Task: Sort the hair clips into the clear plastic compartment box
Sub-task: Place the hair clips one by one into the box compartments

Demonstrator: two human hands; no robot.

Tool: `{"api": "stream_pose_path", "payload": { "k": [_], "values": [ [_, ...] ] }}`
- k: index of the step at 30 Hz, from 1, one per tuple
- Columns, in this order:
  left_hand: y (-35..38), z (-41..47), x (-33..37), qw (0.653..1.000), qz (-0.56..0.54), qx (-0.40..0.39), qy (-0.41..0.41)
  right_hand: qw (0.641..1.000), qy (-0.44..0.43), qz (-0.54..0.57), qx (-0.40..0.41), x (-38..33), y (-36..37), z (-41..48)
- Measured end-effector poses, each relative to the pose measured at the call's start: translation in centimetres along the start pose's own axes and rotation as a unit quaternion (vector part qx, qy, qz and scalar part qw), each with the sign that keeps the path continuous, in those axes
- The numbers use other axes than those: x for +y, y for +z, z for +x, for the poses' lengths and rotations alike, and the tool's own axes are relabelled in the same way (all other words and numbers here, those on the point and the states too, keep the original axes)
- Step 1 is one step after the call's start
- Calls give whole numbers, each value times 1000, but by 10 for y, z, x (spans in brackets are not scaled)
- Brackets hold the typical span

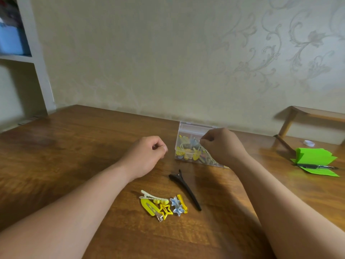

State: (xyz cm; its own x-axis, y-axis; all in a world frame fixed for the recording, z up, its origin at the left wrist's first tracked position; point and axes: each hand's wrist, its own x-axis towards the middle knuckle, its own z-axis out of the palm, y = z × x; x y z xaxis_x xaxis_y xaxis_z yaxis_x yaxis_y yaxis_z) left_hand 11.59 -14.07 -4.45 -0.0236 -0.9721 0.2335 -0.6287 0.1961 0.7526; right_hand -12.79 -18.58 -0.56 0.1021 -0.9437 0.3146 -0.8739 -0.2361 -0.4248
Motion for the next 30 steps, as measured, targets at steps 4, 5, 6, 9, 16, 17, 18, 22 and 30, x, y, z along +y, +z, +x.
{"api": "stream_pose_path", "payload": {
  "k": [4,5,6,9,16,17,18,22,30],
  "values": [
    [-1,0,0,1000,-6,6,-11,997,-52,52,8,-17,-8,-7],
    [-1,1,-1,1000,-6,6,-12,995,-81,65,-6,-26,-11,-10],
    [-1,2,-1,1000,-12,5,-16,990,-113,73,-30,-35,-14,-15],
    [-3,4,-2,997,-70,9,-29,972,-191,58,-127,-62,-16,-29],
    [-7,11,-12,977,-200,55,-54,897,-247,30,-364,-89,2,-57],
    [-6,11,-12,977,-199,55,-59,894,-249,28,-373,-90,4,-59],
    [-5,11,-12,977,-196,53,-63,894,-249,25,-372,-91,5,-60],
    [-5,11,-12,977,-197,50,-62,905,-244,4,-348,-91,-1,-61],
    [-2,12,-6,979,-180,63,-77,894,-265,-106,-347,-108,-3,-76]
  ]
}}
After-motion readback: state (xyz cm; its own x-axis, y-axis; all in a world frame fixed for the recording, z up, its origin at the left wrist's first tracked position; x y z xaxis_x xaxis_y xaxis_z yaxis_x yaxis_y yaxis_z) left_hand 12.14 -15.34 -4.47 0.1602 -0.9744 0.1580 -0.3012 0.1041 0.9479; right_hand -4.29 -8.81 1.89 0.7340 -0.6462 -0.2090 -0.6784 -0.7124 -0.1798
